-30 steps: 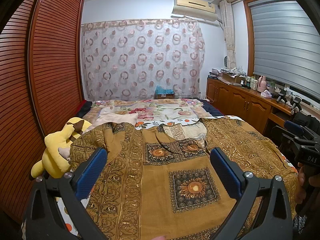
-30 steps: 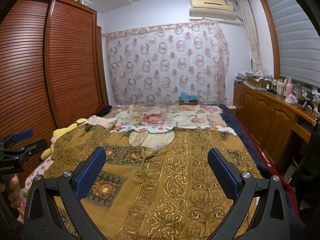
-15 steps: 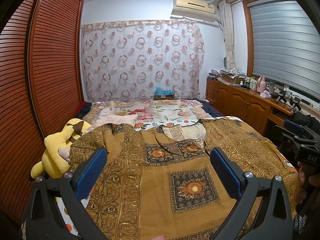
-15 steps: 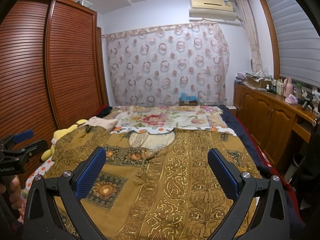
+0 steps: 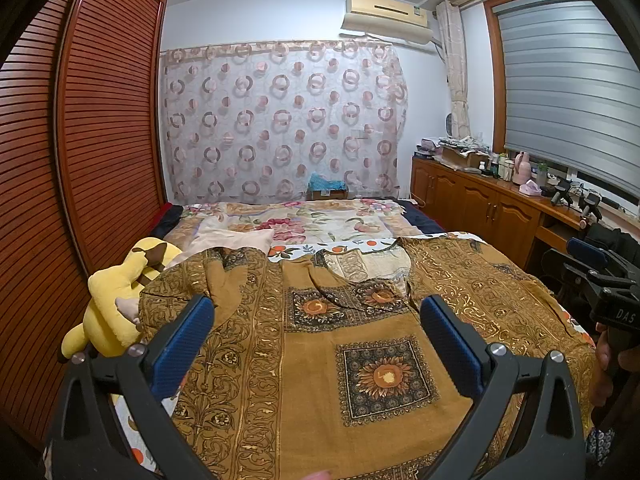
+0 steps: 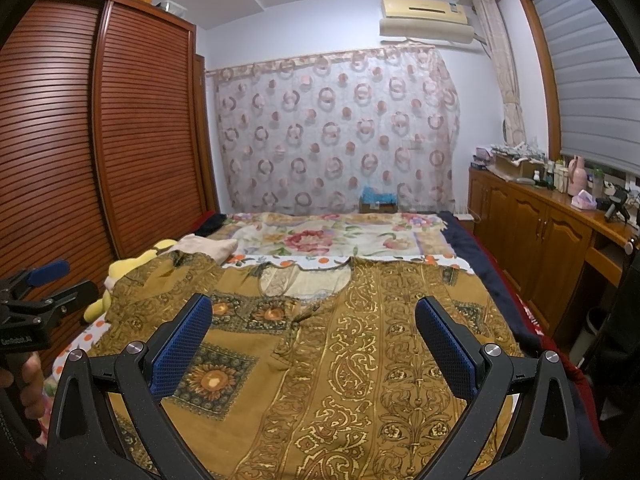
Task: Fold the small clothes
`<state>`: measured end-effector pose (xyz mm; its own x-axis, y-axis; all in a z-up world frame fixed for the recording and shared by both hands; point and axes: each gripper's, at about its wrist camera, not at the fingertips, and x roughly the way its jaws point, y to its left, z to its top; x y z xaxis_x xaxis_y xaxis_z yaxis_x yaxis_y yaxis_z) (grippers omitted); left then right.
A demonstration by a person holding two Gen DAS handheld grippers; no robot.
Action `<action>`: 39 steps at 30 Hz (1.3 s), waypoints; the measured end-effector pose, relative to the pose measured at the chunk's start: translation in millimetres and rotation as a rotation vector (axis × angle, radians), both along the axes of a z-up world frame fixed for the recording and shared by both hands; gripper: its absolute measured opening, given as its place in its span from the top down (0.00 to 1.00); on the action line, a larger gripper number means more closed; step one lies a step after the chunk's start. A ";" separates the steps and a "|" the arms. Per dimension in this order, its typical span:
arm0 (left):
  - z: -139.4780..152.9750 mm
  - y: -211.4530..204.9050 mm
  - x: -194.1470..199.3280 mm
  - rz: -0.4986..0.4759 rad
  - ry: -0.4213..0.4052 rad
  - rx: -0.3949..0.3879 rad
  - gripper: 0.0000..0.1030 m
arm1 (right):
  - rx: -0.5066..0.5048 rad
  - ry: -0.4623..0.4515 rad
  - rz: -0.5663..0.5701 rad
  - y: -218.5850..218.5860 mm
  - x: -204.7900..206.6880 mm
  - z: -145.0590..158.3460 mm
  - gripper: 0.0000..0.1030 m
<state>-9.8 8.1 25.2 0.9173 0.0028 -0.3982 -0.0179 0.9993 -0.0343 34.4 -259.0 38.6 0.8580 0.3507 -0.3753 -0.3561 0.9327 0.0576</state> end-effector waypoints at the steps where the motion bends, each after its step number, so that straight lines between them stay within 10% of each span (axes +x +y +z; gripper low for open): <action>1: -1.7 -0.8 0.9 0.000 0.000 0.000 0.00 | 0.000 0.000 0.000 0.0 -0.6 0.0 0.00; 21: -21.8 26.0 19.6 0.032 0.116 0.020 0.00 | -0.011 0.065 0.084 25.2 16.2 -9.9 0.00; 39: -72.3 145.9 48.8 0.108 0.247 -0.051 0.00 | -0.086 0.183 0.216 62.6 59.1 -57.8 0.00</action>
<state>39.0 154.1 -47.1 0.7881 0.0693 -0.6117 -0.1381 0.9882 -0.0660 93.5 -196.4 -19.1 0.6823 0.4785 -0.5526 -0.5381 0.8405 0.0634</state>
